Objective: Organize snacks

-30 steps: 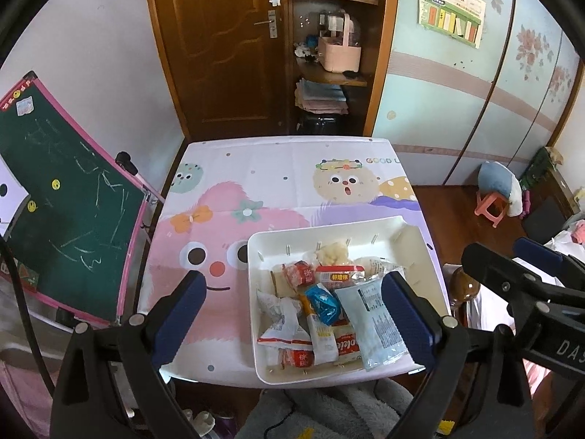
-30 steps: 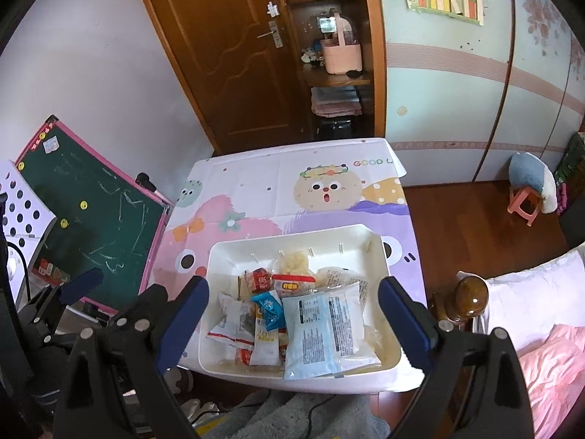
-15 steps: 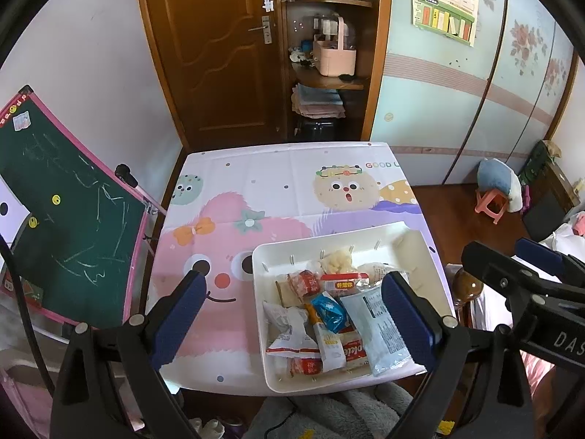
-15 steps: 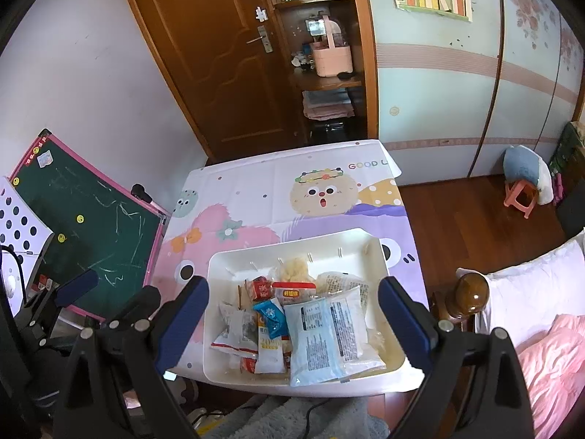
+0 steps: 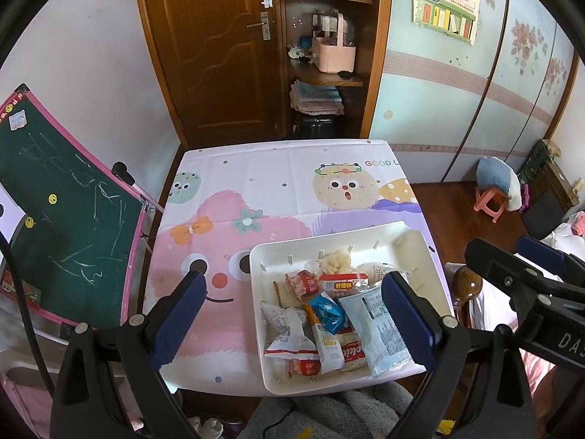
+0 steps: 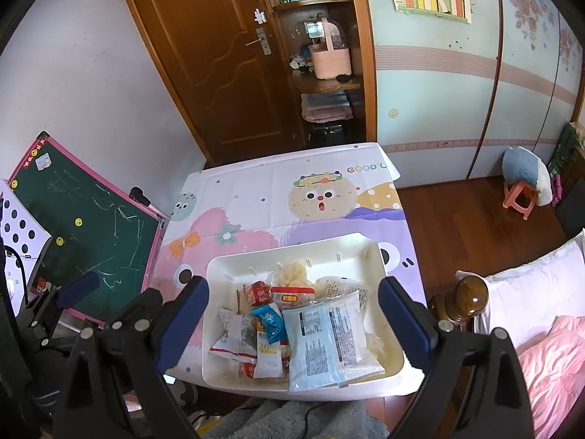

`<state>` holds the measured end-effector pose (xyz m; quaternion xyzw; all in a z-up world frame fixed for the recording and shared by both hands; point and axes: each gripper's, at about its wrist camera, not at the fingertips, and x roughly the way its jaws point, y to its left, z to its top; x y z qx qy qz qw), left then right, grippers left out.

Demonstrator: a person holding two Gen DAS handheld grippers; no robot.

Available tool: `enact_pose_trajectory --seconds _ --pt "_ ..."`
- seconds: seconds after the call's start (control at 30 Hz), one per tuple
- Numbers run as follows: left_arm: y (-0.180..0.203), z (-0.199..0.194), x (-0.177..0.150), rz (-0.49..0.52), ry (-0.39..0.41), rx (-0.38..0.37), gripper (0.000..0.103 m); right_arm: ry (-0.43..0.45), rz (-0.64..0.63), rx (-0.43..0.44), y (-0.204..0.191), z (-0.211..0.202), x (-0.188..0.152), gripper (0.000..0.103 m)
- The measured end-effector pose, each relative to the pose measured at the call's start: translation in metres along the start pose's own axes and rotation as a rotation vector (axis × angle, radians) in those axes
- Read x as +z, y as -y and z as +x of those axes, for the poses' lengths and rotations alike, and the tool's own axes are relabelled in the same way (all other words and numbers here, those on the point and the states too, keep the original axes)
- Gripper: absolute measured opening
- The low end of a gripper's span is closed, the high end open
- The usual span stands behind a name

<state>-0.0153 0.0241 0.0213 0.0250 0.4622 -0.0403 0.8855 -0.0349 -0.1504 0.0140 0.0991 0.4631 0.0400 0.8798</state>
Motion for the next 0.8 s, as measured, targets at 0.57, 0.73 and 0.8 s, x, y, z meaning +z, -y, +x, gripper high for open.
enact_pose_trajectory --seconds 0.57,0.73,0.8 --pt "0.0000 0.0002 0.0020 0.000 -0.001 -0.001 0.096 -0.009 0.004 0.001 0.0027 0.0027 0.0015 0.095" --pt "-0.0005 0.0005 0.0019 -0.002 -0.005 -0.001 0.096 -0.019 0.009 0.001 0.0028 0.0060 0.0010 0.095" --pt "-0.0005 0.0006 0.0015 -0.002 -0.005 -0.002 0.096 -0.019 0.009 0.002 0.0019 0.0064 0.0008 0.095"
